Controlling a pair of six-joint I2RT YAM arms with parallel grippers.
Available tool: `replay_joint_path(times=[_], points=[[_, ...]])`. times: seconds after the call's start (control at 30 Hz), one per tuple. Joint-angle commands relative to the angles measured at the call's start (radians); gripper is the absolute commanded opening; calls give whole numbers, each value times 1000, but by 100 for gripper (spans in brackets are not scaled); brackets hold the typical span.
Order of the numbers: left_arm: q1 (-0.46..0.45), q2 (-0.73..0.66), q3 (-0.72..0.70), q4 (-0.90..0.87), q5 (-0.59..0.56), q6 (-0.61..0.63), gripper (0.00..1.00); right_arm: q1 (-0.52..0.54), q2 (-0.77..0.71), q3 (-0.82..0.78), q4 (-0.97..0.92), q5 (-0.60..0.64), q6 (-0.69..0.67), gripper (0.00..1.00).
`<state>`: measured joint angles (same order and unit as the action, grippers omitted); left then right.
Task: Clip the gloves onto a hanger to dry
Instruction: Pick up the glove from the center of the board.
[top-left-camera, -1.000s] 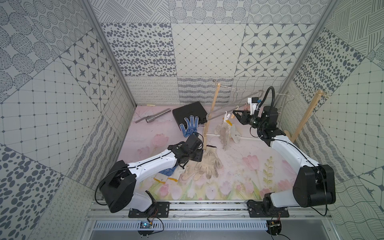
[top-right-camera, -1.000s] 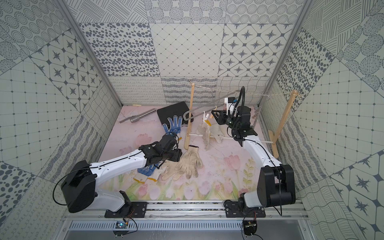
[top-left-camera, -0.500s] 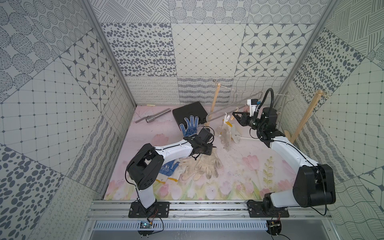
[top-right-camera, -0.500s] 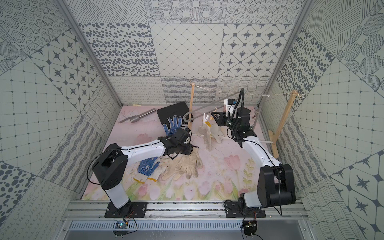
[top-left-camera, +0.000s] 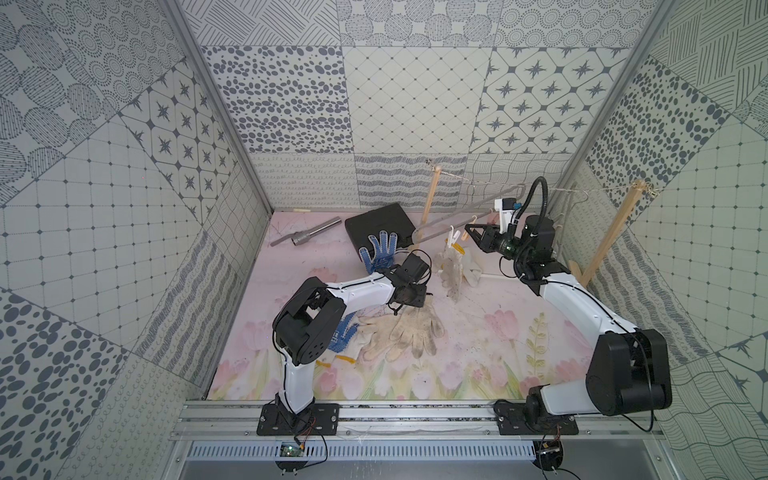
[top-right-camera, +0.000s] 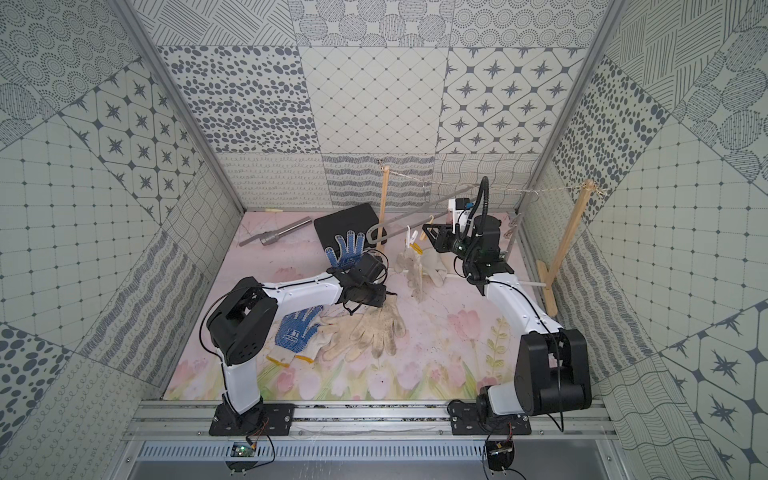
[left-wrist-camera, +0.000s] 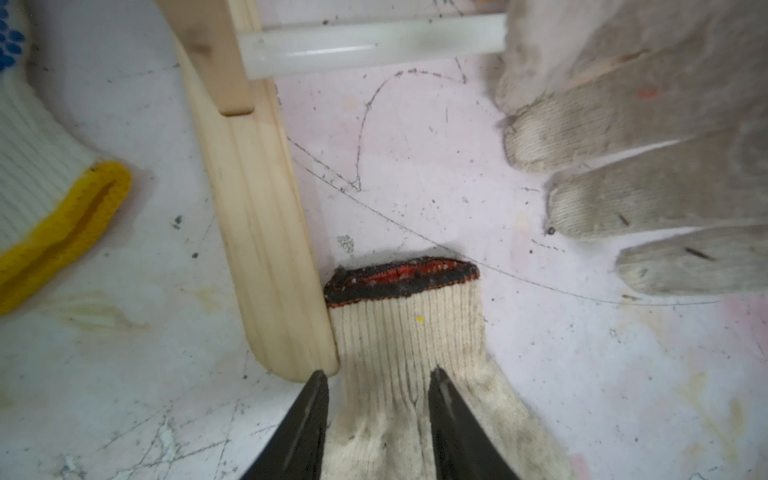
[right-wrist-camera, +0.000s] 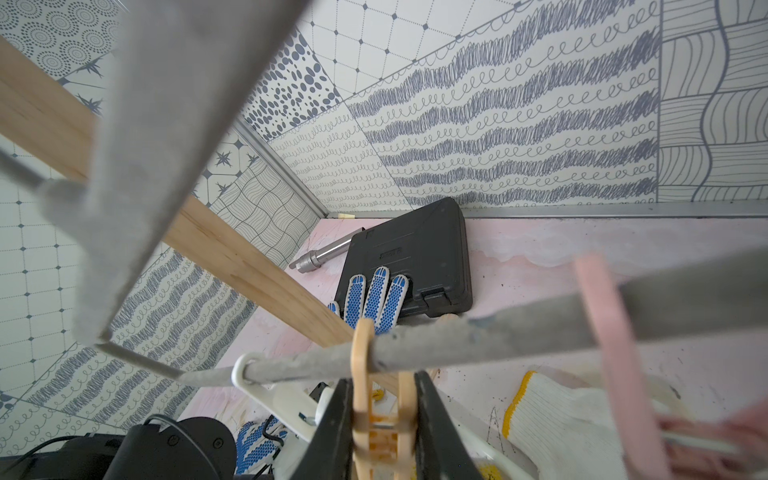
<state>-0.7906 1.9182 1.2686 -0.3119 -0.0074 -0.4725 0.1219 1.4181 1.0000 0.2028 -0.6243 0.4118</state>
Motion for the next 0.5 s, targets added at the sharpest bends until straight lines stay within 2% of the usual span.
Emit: replay_joint_path(times=[0.0,0.27,0.4,0.47], points=[[4,7,5,-65,10,-13,41,-5,-38,-4,57,-6,-13,16],[5,40,8,-95,2,-9,43,-5,-38,-8,62,-6,-14,16],[4,44,10,-82,34,-6,35,-4,-38,-9,61,-6,-16,16],[4,41,11,-77,44,-1,28,-7,-38,-10,63,-6,-15,16]])
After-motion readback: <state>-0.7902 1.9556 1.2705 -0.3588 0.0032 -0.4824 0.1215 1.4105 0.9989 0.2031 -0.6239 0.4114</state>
